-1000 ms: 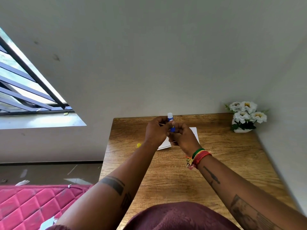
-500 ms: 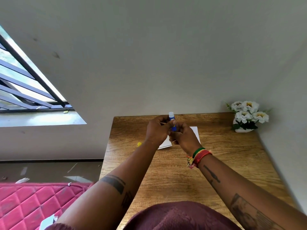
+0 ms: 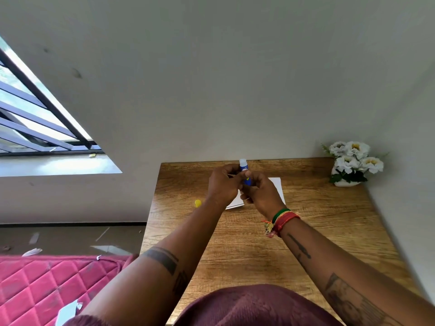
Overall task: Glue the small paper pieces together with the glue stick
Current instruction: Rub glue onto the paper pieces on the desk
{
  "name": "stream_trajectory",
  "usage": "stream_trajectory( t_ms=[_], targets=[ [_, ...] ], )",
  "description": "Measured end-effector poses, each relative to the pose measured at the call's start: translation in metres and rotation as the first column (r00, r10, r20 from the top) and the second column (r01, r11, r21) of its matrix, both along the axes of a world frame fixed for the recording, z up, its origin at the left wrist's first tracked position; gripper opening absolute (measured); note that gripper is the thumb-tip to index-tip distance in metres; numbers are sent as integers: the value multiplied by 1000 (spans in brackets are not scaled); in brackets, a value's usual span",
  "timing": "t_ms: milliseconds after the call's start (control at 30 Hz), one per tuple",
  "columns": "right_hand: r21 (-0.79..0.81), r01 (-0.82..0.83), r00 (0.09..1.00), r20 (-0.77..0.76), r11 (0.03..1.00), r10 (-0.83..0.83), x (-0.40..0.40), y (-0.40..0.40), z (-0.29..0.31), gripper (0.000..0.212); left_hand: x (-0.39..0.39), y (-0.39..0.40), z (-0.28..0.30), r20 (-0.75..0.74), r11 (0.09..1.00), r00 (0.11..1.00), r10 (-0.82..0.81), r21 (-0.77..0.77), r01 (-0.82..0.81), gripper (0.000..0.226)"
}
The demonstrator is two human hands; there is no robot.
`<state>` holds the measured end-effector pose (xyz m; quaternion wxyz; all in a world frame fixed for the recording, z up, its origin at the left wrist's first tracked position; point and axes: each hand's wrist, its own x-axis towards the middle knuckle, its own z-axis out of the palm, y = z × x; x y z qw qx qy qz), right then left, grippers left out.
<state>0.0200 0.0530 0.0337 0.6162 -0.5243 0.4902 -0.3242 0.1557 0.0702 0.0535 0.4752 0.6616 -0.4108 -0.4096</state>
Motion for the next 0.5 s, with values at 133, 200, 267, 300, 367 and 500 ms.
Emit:
stream_trajectory(
  t_ms=[133, 200, 267, 300, 367, 500],
  targets=[
    [-32, -9, 998, -55, 999, 7, -3, -5, 0, 22, 1, -1, 0, 7, 1000, 1000, -4, 6, 4, 24],
    [-38, -71, 995, -70, 997, 68, -3, -6, -1, 17, 2, -1, -1, 10, 1000, 1000, 3, 11, -4, 23],
    [-19, -126, 990, -64, 992, 124, -3, -6, -1, 17, 3, -2, -3, 3, 1000, 1000, 6, 14, -6, 21],
    [-7, -140, 989, -56, 990, 139, -2, -5, -2, 19, 3, -2, -3, -2, 1000, 1000, 6, 15, -6, 20],
    [-4, -125, 992, -33, 992, 125, 0, -5, -4, 24, 3, -2, -4, -21, 1000, 1000, 5, 17, -5, 21],
    [-14, 2, 1000, 25, 1000, -2, 2, -7, -9, 29, 4, -3, -10, -78, 1000, 997, 10, 20, -8, 24]
  ],
)
